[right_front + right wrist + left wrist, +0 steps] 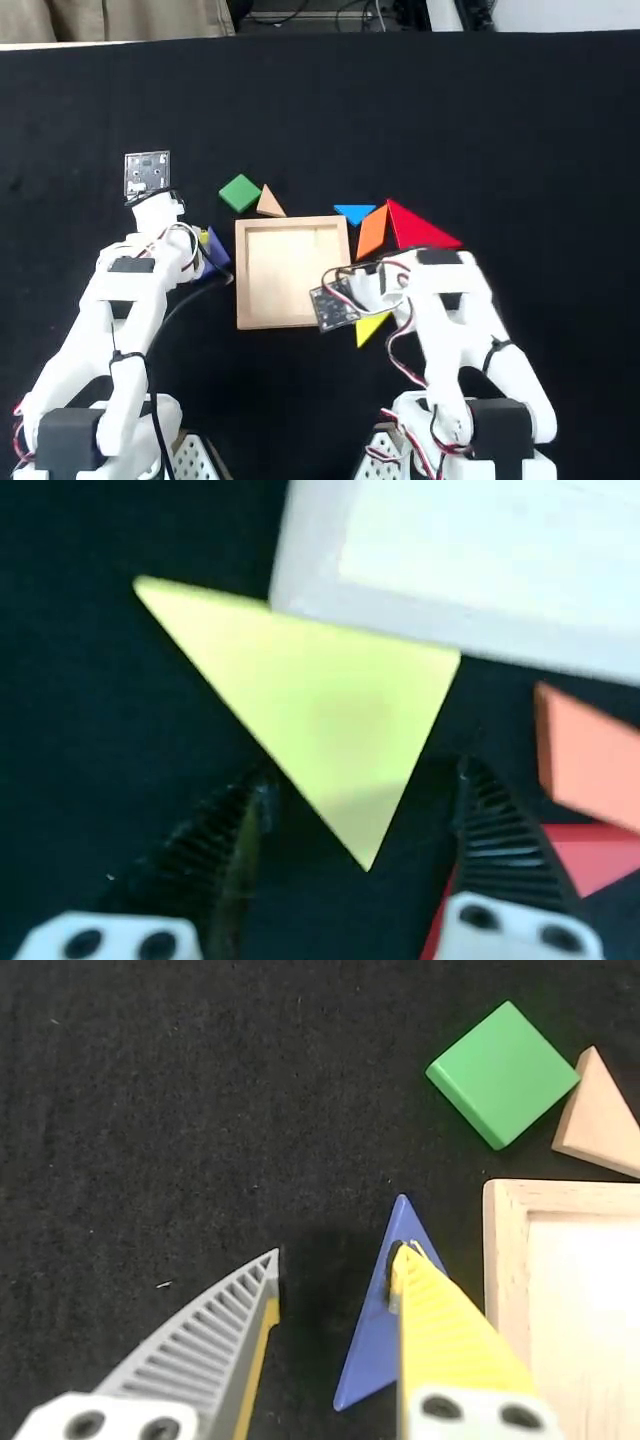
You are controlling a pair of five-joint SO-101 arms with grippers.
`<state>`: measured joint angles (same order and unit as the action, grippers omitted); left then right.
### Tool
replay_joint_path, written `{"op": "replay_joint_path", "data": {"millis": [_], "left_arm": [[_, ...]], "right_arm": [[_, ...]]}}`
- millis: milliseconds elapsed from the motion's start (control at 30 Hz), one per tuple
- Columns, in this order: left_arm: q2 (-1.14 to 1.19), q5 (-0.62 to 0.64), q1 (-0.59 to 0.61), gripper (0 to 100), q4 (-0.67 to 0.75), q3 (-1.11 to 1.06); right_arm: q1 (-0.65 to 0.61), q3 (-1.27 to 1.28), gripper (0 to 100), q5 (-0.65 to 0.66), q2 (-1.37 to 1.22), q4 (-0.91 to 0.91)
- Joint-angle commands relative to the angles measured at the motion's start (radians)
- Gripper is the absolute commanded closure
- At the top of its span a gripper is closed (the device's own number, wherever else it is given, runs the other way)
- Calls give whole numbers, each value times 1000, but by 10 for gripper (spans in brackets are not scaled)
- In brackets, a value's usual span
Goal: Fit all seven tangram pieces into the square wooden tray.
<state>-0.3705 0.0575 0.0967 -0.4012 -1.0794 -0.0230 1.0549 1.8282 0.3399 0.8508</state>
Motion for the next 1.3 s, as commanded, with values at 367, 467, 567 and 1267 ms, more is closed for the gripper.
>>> {"op": "replay_joint_path", "data": {"millis": [367, 467, 567, 1267], "left_arm": [[262, -31, -85, 812, -180, 278], [265, -31, -85, 812, -199, 292], [265, -31, -85, 812, -199, 292], [265, -32, -87, 812, -206, 292]], "right_arm": [[25, 81, 839, -9, -2, -147], [25, 81, 951, -9, -4, -149], [25, 81, 982, -9, -2, -147], [-385, -455, 988, -554, -1, 292]]}}
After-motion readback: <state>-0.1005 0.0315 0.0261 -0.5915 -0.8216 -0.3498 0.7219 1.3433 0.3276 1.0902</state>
